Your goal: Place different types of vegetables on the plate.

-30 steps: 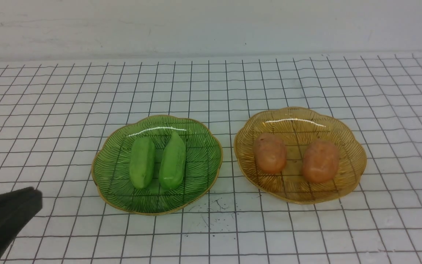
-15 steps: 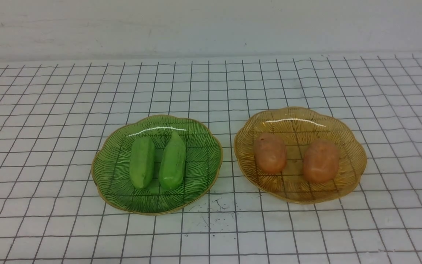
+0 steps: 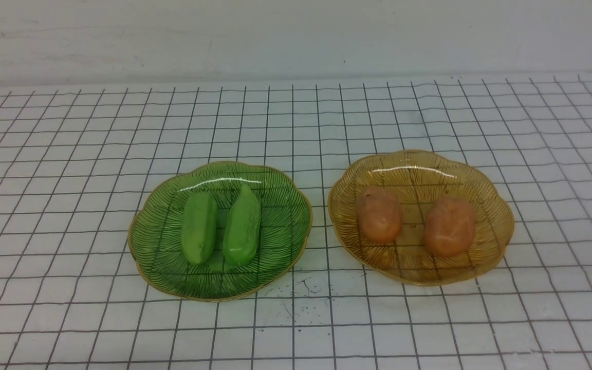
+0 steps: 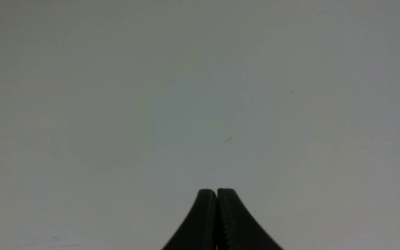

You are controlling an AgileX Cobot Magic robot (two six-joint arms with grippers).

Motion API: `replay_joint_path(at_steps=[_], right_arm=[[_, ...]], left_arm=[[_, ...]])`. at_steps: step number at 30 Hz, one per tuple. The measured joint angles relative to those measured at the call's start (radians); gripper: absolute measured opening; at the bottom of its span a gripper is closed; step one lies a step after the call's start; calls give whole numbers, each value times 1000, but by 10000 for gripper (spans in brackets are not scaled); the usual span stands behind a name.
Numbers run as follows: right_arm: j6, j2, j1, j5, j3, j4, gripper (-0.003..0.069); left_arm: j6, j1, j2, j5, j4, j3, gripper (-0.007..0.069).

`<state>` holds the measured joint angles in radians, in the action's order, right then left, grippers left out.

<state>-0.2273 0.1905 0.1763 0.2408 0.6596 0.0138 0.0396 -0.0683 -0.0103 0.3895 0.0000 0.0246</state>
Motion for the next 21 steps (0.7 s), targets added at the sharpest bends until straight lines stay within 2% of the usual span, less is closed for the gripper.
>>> replay_joint_path(at_steps=[21], right_arm=[[3, -13, 0, 2, -1, 23, -15]], left_arm=[[0, 2, 0, -1, 0, 0, -8]])
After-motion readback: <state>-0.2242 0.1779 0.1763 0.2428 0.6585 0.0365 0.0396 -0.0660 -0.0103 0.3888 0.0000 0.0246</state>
